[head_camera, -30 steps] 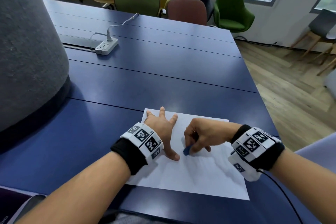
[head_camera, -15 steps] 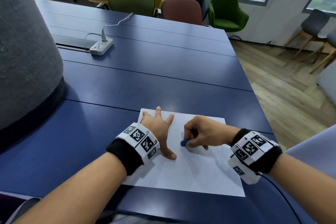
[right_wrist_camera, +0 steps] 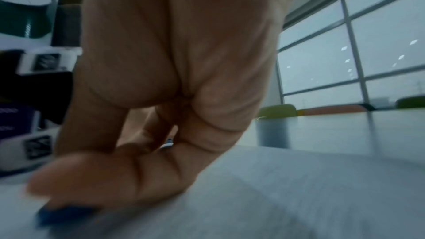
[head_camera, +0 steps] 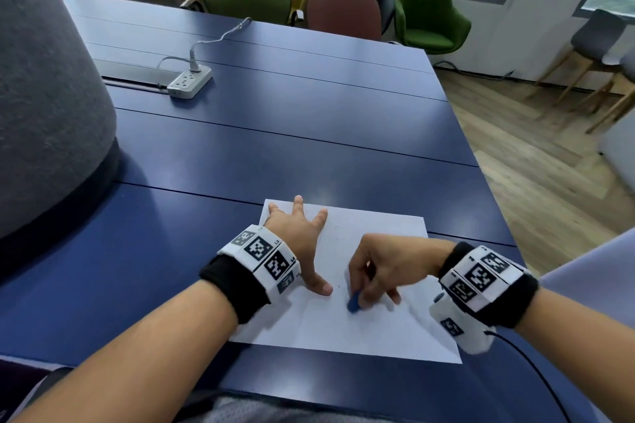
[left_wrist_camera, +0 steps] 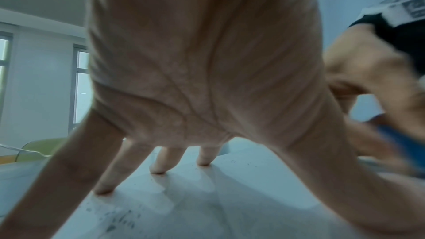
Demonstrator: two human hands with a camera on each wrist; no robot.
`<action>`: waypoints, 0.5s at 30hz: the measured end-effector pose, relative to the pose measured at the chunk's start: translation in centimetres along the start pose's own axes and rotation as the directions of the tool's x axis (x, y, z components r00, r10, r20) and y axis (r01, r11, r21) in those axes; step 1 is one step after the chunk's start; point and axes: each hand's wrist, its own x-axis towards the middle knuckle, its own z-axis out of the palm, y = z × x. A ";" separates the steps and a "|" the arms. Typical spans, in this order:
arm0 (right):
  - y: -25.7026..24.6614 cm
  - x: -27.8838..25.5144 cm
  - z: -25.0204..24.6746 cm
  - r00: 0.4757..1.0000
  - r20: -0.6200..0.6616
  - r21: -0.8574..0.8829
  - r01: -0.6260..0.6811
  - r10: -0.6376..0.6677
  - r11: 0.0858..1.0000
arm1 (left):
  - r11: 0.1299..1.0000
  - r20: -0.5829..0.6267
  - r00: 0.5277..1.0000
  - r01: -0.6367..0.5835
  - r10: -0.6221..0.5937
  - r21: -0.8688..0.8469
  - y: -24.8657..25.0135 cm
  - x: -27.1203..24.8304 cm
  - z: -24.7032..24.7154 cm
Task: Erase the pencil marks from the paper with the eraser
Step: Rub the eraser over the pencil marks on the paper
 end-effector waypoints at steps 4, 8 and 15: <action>0.4 0.2 -0.7 0.990 -0.139 0.029 0.004 0.000 1.000 | 1.000 -0.005 1.000 -0.002 0.002 0.003 0.0 0.1 0.0; -0.3 -0.1 0.0 0.998 0.055 -0.027 -0.012 0.014 1.000 | 1.000 0.001 1.000 -0.005 0.005 0.009 0.0 0.2 0.0; -0.5 -0.3 1.2 0.996 0.080 -0.018 0.044 -0.042 0.999 | 1.000 0.004 1.000 0.000 0.000 0.009 -0.1 0.4 0.1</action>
